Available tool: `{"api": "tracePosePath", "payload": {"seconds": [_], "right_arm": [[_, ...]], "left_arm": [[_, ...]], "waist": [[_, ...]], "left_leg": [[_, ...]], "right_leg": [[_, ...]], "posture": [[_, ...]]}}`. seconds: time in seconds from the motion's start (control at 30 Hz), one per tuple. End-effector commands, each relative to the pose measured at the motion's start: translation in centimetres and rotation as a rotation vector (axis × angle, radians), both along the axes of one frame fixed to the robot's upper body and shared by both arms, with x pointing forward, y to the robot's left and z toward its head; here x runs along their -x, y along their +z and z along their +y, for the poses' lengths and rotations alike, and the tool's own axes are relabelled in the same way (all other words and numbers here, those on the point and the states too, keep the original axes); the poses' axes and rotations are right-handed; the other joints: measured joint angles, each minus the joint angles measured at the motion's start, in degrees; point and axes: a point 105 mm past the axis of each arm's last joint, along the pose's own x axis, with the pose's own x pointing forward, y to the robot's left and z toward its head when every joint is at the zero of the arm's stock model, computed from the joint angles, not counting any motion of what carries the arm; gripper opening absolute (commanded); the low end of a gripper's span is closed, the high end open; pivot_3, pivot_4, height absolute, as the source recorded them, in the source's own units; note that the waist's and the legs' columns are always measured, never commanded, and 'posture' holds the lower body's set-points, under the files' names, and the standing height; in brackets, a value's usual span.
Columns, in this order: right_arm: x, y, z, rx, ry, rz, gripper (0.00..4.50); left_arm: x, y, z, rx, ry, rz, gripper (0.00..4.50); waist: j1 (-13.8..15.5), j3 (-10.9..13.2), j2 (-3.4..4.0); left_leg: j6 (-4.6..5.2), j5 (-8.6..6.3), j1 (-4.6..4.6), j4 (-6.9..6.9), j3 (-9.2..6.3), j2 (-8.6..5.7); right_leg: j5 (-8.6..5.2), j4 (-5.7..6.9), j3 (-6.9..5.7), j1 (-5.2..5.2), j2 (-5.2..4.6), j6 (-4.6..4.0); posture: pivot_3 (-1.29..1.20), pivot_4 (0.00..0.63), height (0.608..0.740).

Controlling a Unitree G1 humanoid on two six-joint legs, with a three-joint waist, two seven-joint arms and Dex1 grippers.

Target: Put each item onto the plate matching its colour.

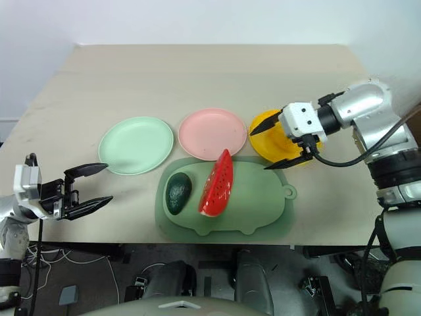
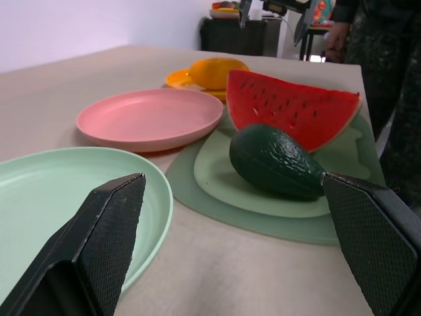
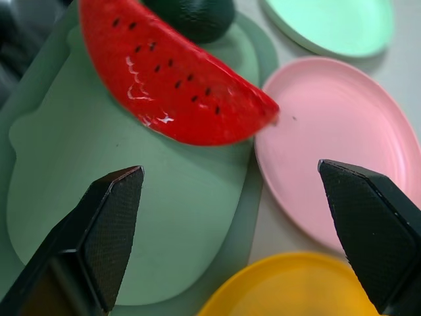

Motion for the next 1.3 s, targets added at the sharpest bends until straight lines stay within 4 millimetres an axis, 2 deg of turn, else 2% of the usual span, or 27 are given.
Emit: {"api": "tracePosePath", "payload": {"seconds": [0.03,0.23,0.33,0.5,0.6,1.03,1.3], "right_arm": [[0.2,1.5,2.4,0.071,0.134,-0.105,4.47],[0.7,0.2,5.9,0.200,0.327,-0.143,4.47],[0.9,-0.2,6.6,0.214,0.361,-0.129,4.47],[1.5,-3.8,8.0,0.334,0.488,-0.114,4.47],[1.8,-4.8,8.8,0.358,0.524,-0.115,4.47],[1.2,-8.6,10.1,0.437,0.535,-0.086,4.47],[0.4,-10.0,10.9,0.462,0.496,-0.067,4.47]], "left_arm": [[0.2,0.6,0.0,-0.005,0.003,-0.027,4.50],[0.1,0.3,-0.9,0.014,0.000,-0.029,4.50],[0.1,0.2,-1.1,0.021,-0.001,-0.029,4.50],[0.4,0.1,-1.6,0.036,0.002,-0.023,4.50],[0.6,-0.1,-1.5,0.039,0.013,-0.022,4.50],[0.8,-0.5,-2.0,0.054,0.026,-0.013,4.50],[0.7,-0.4,-2.2,0.056,0.023,-0.015,4.50]], "waist": [[0.0,0.0,0.03],[0.2,0.0,0.06],[0.3,0.0,0.07],[0.1,0.0,0.06],[0.0,0.0,0.08],[0.1,0.0,0.08],[0.0,0.0,0.05]], "left_leg": [[0.00,0.00,0.00,0.00,0.00,0.00],[-0.01,0.01,-0.02,0.08,-0.03,0.02],[0.01,-0.01,-0.16,0.40,-0.05,0.03],[0.17,-0.10,-0.08,0.73,-0.05,0.02],[0.38,-0.22,-0.05,0.74,-0.07,0.03],[0.35,-0.20,-0.05,0.75,-0.08,0.02],[0.35,-0.20,0.00,0.75,-0.10,0.03]], "right_leg": [[0.00,0.02,0.00,-0.02,0.00,0.00],[0.03,0.11,0.02,-0.06,0.01,-0.05],[0.03,0.20,-0.01,-0.07,-0.01,-0.05],[0.03,0.50,0.01,-0.03,-0.17,-0.05],[0.01,0.69,0.01,-0.10,-0.14,-0.07],[0.01,0.70,0.00,-0.09,-0.13,-0.08],[0.01,0.70,0.00,-0.03,-0.11,-0.08]], "posture": [[0.00,0.150,0.736],[0.00,0.150,0.736],[0.00,0.150,0.736],[0.00,0.150,0.736],[0.00,0.150,0.736],[0.00,0.150,0.736],[0.00,0.150,0.736]]}}
